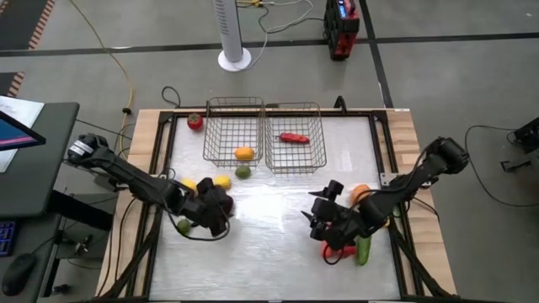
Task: Sort produce into baskets
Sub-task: Put the apple into the left wire basket
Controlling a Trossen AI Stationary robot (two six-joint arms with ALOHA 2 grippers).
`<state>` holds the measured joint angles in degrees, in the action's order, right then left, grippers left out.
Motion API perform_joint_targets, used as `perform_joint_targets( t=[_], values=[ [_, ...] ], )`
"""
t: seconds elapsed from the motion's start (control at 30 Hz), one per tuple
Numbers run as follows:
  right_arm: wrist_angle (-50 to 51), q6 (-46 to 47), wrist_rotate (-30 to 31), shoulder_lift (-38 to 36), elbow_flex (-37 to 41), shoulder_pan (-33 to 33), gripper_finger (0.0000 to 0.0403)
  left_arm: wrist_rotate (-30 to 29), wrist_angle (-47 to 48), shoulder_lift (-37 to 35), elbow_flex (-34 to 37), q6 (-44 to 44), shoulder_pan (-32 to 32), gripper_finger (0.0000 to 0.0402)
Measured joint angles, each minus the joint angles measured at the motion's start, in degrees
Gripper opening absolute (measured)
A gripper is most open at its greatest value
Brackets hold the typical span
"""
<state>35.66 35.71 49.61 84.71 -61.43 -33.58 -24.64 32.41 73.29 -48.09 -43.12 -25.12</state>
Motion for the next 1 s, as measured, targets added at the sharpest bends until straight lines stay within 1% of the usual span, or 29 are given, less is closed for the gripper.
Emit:
perform_joint_targets(
  t=[0.2,0.3,0.47,0.77,0.9,1.0],
  values=[
    [-1.14,0.07,-0.24,1.34,0.11,-0.29,0.0324,-4.27,6.45,6.20,-1.32,-4.16,-0.35,0.0277],
    [-1.88,0.11,-0.22,1.61,0.11,-0.83,0.0324,-4.56,7.98,8.30,-1.25,-4.58,0.61,0.0277],
    [-2.44,0.17,-0.11,2.49,0.11,-0.88,0.0324,-2.00,8.14,10.19,-1.27,-4.30,1.80,0.0285],
    [-3.35,-0.14,-0.19,4.72,0.11,-0.15,0.0324,-0.71,8.49,11.24,-1.25,-2.22,3.59,0.0326],
    [-3.60,-0.13,-0.63,4.65,0.11,-0.10,0.0324,3.41,9.05,11.24,-1.25,0.59,3.93,0.0329],
    [-3.59,-0.16,-0.60,4.67,0.11,-0.13,0.0324,5.01,9.10,11.24,-1.23,2.66,3.95,0.0329]
  ],
)
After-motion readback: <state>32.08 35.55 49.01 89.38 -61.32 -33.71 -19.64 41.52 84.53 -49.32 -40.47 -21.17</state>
